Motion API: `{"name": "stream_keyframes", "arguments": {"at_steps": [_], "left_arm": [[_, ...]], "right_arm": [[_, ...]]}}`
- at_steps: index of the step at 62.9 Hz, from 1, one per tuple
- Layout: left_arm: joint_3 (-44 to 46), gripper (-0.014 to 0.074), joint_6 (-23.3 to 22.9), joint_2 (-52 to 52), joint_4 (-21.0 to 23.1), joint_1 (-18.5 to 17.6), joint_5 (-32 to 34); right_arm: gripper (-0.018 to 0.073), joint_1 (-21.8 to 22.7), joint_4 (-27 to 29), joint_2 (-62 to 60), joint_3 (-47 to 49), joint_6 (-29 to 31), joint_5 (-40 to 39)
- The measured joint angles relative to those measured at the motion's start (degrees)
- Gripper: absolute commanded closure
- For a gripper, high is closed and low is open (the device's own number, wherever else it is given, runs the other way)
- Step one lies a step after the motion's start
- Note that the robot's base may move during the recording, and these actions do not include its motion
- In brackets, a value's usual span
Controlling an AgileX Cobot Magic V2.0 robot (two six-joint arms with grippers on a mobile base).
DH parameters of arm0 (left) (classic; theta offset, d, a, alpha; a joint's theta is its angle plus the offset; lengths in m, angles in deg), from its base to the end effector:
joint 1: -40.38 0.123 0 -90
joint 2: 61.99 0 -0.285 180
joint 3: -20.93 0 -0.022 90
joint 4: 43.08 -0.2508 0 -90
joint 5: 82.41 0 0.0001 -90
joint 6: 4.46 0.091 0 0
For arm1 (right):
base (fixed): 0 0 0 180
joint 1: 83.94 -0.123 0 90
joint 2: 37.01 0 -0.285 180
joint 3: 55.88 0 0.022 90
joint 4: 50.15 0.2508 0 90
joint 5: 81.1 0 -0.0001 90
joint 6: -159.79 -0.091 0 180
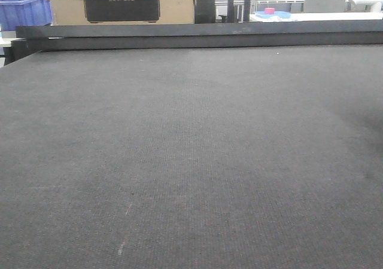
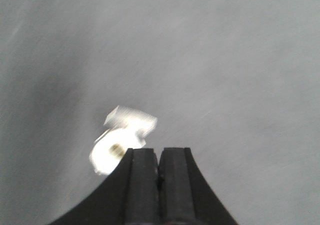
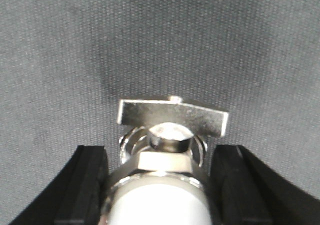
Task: Place valve from conveyor to right shelf box
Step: 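Close the left and right grippers around one silver valve each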
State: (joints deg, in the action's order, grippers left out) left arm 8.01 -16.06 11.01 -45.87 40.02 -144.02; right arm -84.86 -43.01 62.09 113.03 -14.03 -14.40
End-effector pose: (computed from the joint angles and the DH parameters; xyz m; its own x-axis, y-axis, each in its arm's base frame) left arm 0.2141 0.0026 0.3586 -0.8269 -0.1730 -0.5351 -0.1669 0.9841 -0.0603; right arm 0.2929 0.0151 0.2482 -0.9952 -0.0739 -0.0636 -0.0806 0.9906 0.1104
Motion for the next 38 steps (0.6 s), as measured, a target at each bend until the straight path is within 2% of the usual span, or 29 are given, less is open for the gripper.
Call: {"name": "stream_keyframes", "arguments": {"at_steps": [5, 11, 14, 21, 26, 31, 38], "left_arm": [[0.0, 0.0708, 0.7, 1.9, -0.5, 2.2, -2.8], [0.0, 0.067, 4.6, 4.6, -0.5, 4.4, -4.2], [0.0, 0.0618, 6.8, 6.0, -0.5, 5.1, -4.2], [0.0, 0.0403, 11.6, 8.5, -0.5, 5.1, -4.2], [0.0, 0.0283, 12.9, 9.9, -0.2, 5.1, -3.8], [0.0, 0.0209, 14.4, 10.7, -0.2, 5.1, -3.5], [0.0, 0.0183, 16.3, 11.9, -0.2, 5.1, -3.4]], "right_arm": [[0.0722, 0.0, 0.2, 0.0, 0.0, 0.0, 0.0], [0.0722, 0.0, 0.5, 0.0, 0.0, 0.0, 0.0], [0.0722, 0.0, 0.6, 0.0, 0.0, 0.0, 0.0], [0.0722, 0.0, 0.7, 0.0, 0.0, 0.0, -0.1], [0.0722, 0.0, 0.9, 0.0, 0.0, 0.0, -0.4], [0.0722, 0.0, 0.9, 0.0, 0.0, 0.0, -0.4], [0.0722, 0.0, 1.0, 0.0, 0.0, 0.0, -0.6]]}}
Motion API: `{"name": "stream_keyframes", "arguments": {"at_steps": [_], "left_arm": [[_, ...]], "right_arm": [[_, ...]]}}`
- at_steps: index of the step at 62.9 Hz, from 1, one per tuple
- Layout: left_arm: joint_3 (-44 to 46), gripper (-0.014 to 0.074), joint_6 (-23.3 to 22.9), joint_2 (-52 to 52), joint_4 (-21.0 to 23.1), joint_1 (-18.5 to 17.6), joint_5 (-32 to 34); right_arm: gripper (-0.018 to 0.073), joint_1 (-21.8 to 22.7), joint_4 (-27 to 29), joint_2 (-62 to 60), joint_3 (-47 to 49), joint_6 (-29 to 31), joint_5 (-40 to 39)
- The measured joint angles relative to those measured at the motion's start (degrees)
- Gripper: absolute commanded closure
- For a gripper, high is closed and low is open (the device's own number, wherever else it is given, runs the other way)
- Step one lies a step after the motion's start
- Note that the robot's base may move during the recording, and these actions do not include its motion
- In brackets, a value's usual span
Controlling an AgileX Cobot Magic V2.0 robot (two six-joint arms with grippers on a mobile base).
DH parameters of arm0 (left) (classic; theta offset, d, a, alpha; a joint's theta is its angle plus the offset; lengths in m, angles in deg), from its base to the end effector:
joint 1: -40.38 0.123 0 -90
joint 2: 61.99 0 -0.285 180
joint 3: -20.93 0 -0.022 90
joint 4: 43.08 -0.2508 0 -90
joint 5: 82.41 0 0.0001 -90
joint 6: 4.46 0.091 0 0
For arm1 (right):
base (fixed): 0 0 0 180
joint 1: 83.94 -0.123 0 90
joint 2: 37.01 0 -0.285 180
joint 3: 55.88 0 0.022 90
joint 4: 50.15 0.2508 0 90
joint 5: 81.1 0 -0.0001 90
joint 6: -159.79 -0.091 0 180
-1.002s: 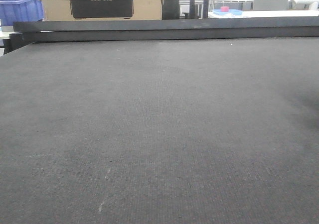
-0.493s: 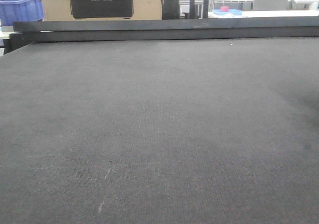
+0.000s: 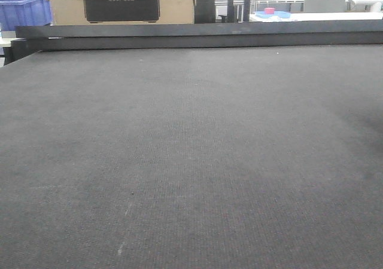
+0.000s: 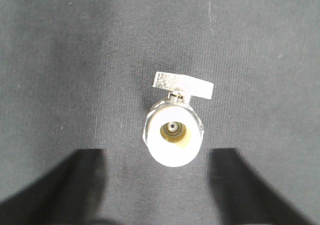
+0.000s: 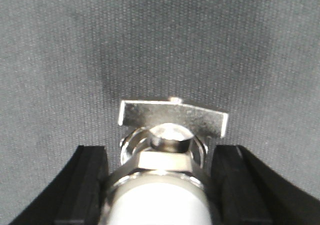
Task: Place valve from conveyor to right shelf box
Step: 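Close the left and right grippers around one silver valve each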
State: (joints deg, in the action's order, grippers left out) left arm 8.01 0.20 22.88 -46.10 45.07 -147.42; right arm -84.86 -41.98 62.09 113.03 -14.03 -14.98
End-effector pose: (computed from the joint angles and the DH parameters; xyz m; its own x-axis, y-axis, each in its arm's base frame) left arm 0.2516 0.0250 0.3078 -0.9567 0.0252 -0.2899 0.0032 0.9971 0.0760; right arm 0.2939 0.0166 0.2485 -0.9951 -0.0654 -0.0745 -0.0744 0.9892 0.1261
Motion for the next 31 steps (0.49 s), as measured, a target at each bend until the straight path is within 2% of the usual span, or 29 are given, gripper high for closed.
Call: {"name": "stream_keyframes", "arguments": {"at_steps": [11, 31], "left_arm": [[0.0, 0.0183, 2.0, 3.0, 3.0, 0.0, 1.2], [0.0, 0.0185, 3.3, 9.9, 3.4, 0.0, 1.7]], "right_arm": [[0.0722, 0.0, 0.1, 0.0, 0.0, 0.0, -0.5], [0.0722, 0.0, 0.4, 0.0, 0.0, 0.0, -0.9]]}}
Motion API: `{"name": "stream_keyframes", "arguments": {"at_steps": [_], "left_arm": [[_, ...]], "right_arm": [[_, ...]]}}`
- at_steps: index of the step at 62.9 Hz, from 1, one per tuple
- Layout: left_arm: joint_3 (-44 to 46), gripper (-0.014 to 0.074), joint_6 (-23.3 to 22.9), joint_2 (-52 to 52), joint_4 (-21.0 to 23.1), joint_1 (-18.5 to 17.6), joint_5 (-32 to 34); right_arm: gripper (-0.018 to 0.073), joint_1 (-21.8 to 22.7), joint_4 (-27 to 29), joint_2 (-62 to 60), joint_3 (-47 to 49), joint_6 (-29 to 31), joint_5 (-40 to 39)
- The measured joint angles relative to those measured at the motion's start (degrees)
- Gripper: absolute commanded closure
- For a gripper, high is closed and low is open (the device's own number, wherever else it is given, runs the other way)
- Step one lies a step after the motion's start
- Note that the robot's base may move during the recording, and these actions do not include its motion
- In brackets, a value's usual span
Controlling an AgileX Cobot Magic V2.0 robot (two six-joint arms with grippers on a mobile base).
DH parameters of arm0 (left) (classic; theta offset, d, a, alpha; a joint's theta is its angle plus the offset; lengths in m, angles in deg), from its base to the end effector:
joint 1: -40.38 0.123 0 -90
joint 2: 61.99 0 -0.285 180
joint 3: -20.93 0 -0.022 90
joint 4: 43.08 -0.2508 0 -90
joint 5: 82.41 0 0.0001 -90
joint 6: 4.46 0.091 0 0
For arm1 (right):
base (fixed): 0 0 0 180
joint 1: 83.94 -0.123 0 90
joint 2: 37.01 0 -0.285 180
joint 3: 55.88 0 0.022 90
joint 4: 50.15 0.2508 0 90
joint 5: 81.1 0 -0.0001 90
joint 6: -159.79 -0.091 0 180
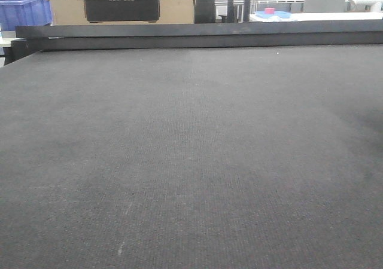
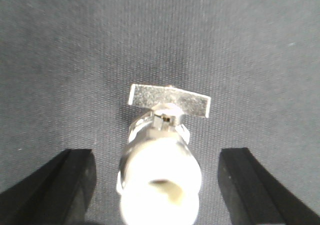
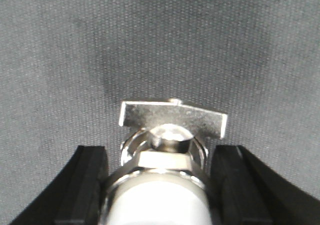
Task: Place valve from conveyor to right shelf box
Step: 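Close the left and right grippers around one silver valve each, then lift both held valves up off the conveyor belt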
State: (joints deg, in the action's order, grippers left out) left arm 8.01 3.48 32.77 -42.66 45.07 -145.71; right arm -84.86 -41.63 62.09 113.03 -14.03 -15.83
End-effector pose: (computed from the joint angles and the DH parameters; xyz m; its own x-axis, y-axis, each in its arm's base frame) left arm 0.2826 0.0226 0.2619 -0.9862 0.0544 -0.1562 0.0528 0.9985 0.0147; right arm 0.2952 0.0170 0.2486 -0.9941 -0.0608 -0.0894 -0.0722 0.9889 0.1302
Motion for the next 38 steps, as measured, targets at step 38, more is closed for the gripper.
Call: {"name": "stream_keyframes", "arguments": {"at_steps": [38], "left_arm": [[0.0, 0.0284, 1.0, 4.4, 0.1, 0.0, -0.5]], "right_arm": [[0.0722, 0.0, 0.0, 0.0, 0.0, 0.0, -0.6]]}}
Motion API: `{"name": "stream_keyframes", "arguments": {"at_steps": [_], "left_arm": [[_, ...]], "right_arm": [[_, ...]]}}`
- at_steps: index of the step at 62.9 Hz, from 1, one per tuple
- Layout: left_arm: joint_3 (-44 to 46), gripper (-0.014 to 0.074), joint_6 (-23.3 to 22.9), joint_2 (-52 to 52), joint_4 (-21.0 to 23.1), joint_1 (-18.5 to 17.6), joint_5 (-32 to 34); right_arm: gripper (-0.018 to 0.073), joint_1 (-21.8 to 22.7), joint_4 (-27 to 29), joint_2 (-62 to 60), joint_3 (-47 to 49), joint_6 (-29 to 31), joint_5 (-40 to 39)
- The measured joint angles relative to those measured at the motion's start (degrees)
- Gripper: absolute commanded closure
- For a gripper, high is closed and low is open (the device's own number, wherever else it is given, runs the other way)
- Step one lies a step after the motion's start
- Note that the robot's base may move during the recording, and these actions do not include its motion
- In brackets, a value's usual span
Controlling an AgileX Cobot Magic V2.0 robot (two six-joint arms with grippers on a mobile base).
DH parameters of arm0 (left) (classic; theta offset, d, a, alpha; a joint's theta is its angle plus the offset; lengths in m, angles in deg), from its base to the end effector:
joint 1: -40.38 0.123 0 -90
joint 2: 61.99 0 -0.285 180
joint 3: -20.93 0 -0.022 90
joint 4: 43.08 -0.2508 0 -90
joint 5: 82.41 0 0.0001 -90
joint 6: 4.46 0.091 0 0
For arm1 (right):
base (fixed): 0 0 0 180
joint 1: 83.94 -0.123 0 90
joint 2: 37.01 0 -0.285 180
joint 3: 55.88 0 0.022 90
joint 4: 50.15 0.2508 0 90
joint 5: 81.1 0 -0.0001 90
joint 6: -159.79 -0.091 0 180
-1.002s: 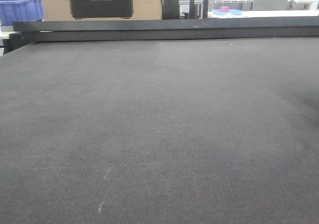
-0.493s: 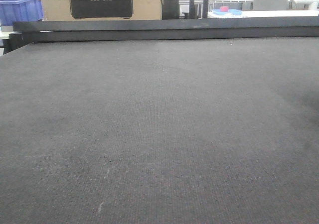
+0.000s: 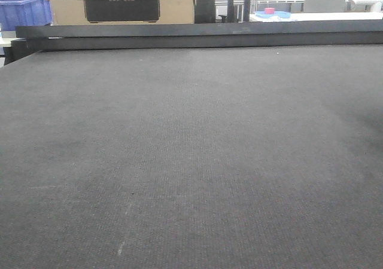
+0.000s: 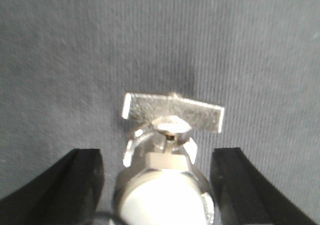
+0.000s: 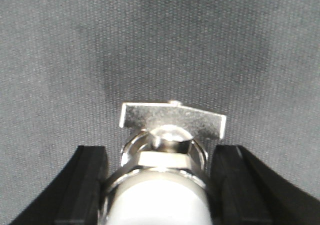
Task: Place valve from conveyor to right shelf box
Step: 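Lift both held valves up off the conveyor belt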
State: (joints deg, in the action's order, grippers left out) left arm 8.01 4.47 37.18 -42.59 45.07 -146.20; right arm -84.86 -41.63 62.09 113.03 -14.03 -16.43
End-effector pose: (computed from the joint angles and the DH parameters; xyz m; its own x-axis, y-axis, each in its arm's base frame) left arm 0.2916 0.0232 0.2397 -0.9949 0.0704 -0.0722 0.0703 0.9975 0.0033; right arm 0.2962 0.0170 0.2487 -0.9932 -0.0594 -0.0996 -0.0721 0.9890 0.1291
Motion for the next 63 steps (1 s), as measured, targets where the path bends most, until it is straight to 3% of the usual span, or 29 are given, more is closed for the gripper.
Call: {"name": "stream_keyframes", "arguments": {"at_steps": [7, 19, 39, 55, 63], "left_arm": [[0.0, 0.0392, 0.0, 0.3, 0.0, 0.0, -0.4], [0.0, 0.0706, 0.0, 0.3, 0.0, 0.0, -0.5], [0.6, 0.0708, 0.0, -1.8, 0.3, 0.0, -0.6], [1.1, 0.0708, 0.0, -15.2, 6.8, 0.0, 4.7], [1.1, 0.0708, 0.0, -21.8, 7.9, 0.0, 7.5]], "right_arm": [[0.0722, 0.0, 0.0, 0.0, 0.0, 0.0, -0.1], [0.0722, 0.0, 0.0, 0.0, 0.0, 0.0, -0.1], [0.0728, 0.0, 0.3, -2.7, -0.2, 0.0, -1.9], [0.0728, 0.0, 0.5, -12.9, -0.2, 0.0, -6.9], [0.0728, 0.0, 0.0, -17.5, -0.2, 0.0, -11.3]]}}
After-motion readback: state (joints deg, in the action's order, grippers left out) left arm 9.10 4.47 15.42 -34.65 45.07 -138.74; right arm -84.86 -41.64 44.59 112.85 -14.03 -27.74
